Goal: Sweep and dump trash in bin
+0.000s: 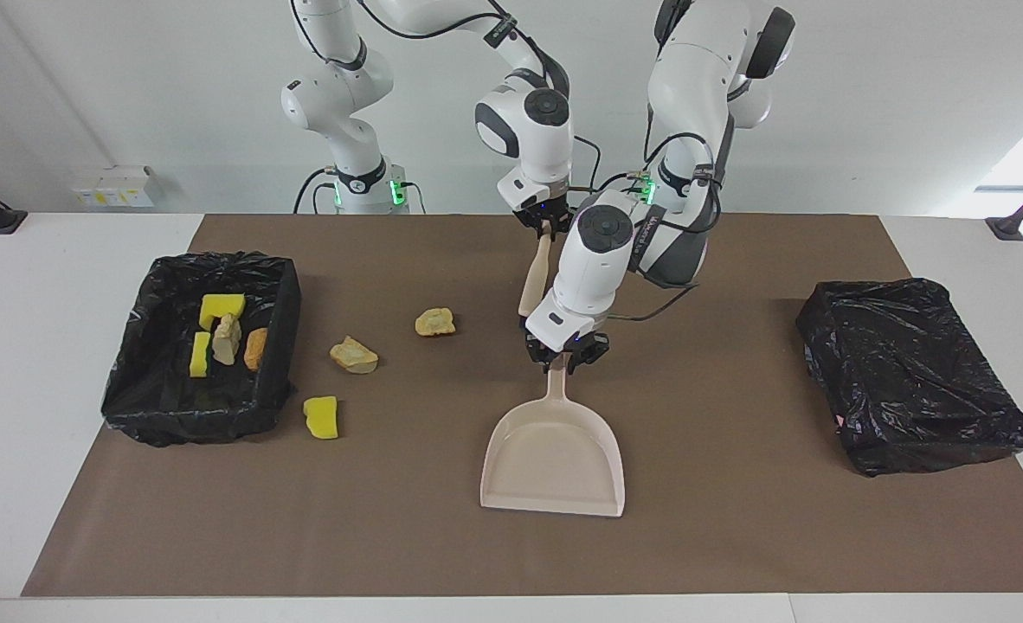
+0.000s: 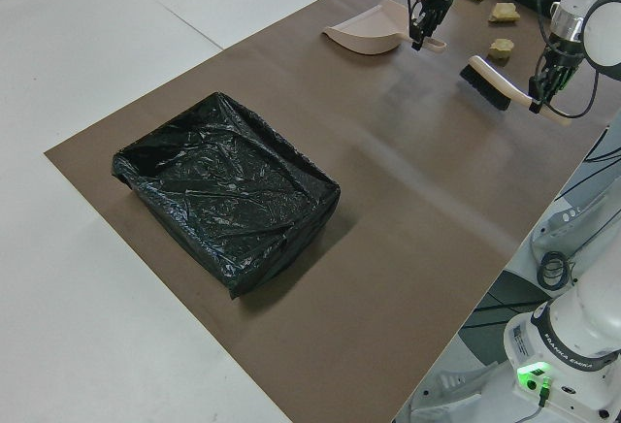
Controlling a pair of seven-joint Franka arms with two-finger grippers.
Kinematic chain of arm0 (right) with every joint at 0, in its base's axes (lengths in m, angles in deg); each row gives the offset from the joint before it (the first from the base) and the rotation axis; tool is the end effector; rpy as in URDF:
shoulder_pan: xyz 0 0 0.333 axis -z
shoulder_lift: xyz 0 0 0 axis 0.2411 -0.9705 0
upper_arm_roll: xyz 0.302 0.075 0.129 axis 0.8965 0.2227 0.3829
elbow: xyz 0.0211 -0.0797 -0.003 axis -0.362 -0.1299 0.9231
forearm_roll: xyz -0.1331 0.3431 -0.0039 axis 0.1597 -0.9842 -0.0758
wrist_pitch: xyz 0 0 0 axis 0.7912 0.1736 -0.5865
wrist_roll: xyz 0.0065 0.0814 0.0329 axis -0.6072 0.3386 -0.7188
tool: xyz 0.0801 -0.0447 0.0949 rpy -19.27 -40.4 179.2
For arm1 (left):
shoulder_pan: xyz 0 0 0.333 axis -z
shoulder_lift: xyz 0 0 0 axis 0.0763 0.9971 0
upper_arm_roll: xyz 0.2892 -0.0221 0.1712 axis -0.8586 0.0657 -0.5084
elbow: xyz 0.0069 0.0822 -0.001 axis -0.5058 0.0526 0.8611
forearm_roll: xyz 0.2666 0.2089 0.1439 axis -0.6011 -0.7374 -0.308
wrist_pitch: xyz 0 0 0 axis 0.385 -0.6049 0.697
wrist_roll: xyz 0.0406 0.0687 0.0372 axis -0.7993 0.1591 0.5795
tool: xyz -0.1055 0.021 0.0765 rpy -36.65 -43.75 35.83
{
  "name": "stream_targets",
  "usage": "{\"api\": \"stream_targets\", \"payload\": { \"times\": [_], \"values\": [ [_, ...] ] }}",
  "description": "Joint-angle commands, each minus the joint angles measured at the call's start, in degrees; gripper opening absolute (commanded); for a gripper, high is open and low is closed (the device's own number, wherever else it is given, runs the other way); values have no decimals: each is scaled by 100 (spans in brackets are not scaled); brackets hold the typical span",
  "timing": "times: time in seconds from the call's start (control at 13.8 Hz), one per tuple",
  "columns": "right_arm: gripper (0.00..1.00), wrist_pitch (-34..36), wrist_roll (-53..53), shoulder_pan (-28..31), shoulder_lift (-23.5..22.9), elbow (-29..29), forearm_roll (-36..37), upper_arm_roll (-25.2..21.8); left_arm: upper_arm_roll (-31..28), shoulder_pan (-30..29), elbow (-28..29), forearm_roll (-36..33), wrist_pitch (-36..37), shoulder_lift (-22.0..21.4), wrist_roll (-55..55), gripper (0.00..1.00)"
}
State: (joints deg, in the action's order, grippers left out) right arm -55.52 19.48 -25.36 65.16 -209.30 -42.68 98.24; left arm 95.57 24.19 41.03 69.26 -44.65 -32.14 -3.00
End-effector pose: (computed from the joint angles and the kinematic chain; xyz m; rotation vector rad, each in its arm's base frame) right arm 0.3203 0.3961 0.3757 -3.0652 0.4261 0.2708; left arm 0.5607 -0.3809 0.3651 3.0404 -0.0964 0.0445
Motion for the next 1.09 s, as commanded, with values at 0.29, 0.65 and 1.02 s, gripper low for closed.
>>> {"api": "stream_targets", "payload": {
  "times": [0.29,0.65,1.02],
  "values": [
    [0,1681,1554,1574,1023,-19,247,0,-100,-614,50,-190,736,-796,2327,0],
    [0,2132,2809,2620,874,149,1643,8,-100,-1843,77,-181,1904,-1578,5456,0],
    [0,1500,4832,3921,462,157,3101,17,-100,-2443,496,-190,2523,-1956,8429,0]
  ]
}}
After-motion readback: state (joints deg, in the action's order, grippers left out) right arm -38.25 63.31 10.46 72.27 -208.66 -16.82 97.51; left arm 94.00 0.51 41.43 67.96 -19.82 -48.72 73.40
